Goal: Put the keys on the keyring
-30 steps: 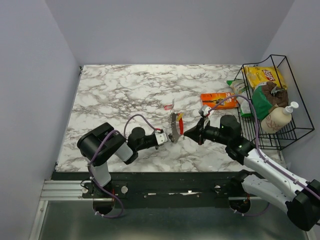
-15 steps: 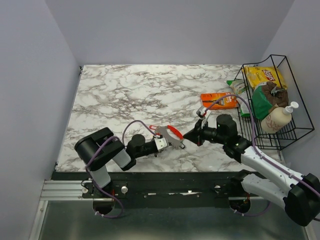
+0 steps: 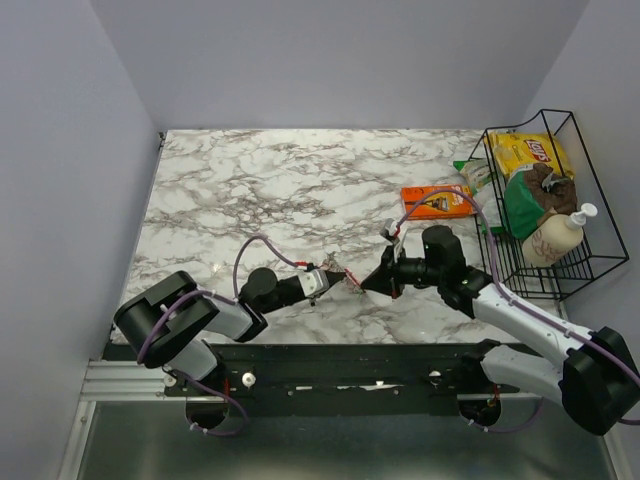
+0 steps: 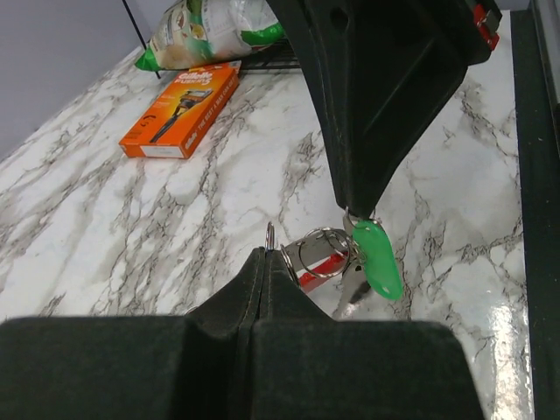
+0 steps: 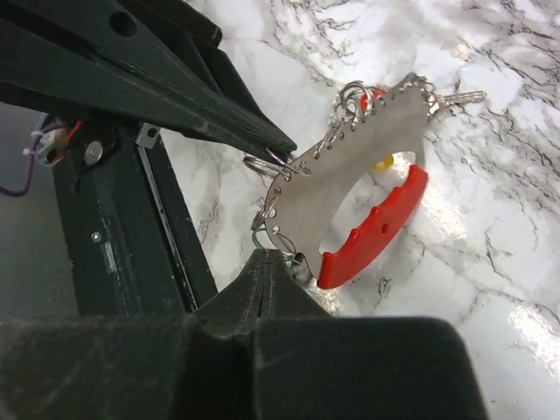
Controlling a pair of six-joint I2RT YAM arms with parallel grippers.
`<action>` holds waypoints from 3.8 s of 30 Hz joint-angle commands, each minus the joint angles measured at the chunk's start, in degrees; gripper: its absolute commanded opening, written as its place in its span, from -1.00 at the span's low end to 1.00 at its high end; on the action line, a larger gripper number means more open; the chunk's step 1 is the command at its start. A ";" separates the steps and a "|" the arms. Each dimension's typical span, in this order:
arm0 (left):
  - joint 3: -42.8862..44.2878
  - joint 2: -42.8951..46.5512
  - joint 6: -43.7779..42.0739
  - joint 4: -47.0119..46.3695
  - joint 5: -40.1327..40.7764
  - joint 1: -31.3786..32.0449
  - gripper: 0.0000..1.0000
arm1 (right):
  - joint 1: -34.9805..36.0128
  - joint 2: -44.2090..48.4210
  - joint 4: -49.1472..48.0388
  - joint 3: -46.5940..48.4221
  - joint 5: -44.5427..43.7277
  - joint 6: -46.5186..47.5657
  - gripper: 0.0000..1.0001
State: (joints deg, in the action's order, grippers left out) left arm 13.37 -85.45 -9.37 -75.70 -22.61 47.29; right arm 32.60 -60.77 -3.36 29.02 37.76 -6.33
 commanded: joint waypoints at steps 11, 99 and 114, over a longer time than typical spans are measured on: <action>-3.96 -5.78 3.65 -18.16 0.81 1.32 -1.00 | -0.26 -0.57 0.28 3.94 4.16 3.34 -0.99; -6.69 1.16 4.88 -20.98 6.79 6.06 -1.00 | -0.26 -16.13 -21.07 -4.05 7.50 -5.10 -0.99; -4.49 -0.59 9.19 -20.98 10.57 7.20 -1.00 | -0.34 -13.23 -30.30 -7.13 13.40 -8.35 -0.99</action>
State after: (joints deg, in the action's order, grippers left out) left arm 7.18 -85.45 -2.09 -75.31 -14.74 53.52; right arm 32.53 -73.69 -28.21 23.27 48.84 -13.08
